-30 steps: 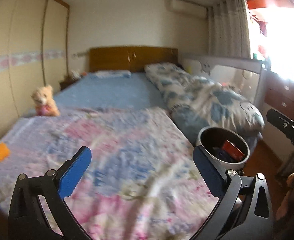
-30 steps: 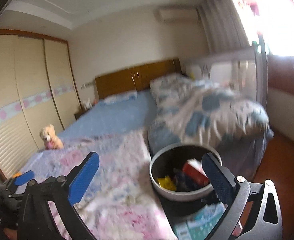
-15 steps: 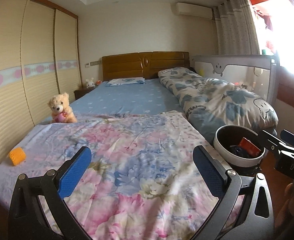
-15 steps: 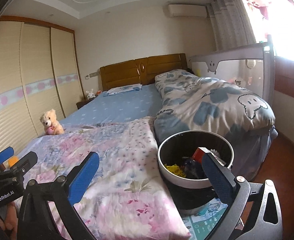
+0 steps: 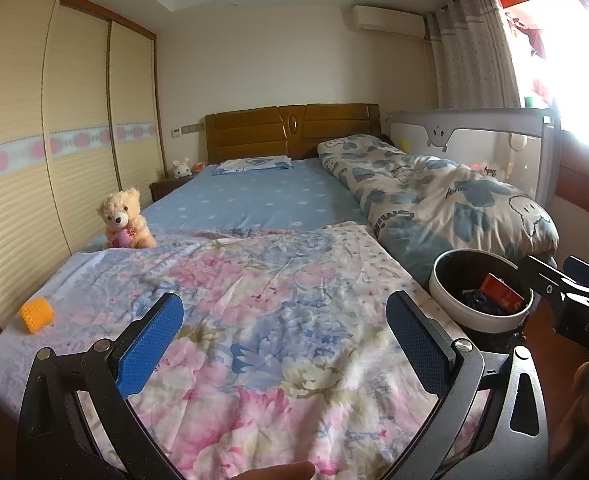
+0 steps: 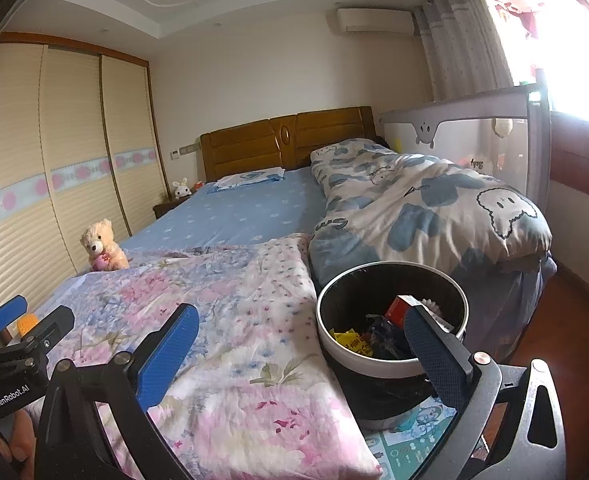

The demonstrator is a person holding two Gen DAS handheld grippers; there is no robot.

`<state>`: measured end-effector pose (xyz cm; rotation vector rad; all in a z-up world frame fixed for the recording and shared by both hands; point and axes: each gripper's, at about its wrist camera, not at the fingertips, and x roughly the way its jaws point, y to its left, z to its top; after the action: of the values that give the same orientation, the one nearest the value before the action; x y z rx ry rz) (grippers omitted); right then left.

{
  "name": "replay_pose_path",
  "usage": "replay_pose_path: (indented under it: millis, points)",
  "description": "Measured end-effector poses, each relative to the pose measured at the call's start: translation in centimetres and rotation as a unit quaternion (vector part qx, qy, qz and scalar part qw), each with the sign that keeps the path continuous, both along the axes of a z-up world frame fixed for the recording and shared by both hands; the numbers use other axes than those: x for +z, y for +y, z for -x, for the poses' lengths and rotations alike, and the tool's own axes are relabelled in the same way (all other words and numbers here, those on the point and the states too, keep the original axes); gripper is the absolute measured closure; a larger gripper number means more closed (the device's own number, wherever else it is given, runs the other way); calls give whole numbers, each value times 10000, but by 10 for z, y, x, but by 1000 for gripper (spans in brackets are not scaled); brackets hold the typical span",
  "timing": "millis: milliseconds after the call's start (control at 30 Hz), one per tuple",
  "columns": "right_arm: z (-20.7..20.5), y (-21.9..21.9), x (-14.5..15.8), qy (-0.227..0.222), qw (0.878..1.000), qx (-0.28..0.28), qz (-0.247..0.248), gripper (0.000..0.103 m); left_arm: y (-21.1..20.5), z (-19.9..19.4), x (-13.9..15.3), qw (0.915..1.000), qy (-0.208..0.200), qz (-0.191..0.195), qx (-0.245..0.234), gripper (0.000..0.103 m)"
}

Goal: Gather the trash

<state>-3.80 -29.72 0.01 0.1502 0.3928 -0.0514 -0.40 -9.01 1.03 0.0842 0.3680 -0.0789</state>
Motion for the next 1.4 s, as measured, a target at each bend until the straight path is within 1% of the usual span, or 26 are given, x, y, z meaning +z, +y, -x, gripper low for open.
replay_pose_path:
  millis: [500, 1400]
  points:
    - [-1, 0, -1, 20, 10000, 42, -42, 0, 6, 0, -4, 9999, 88, 99, -29, 0]
    - [0, 1, 2, -9, 10000, 65, -38, 0, 2, 1, 1, 9999, 61, 85, -128, 0]
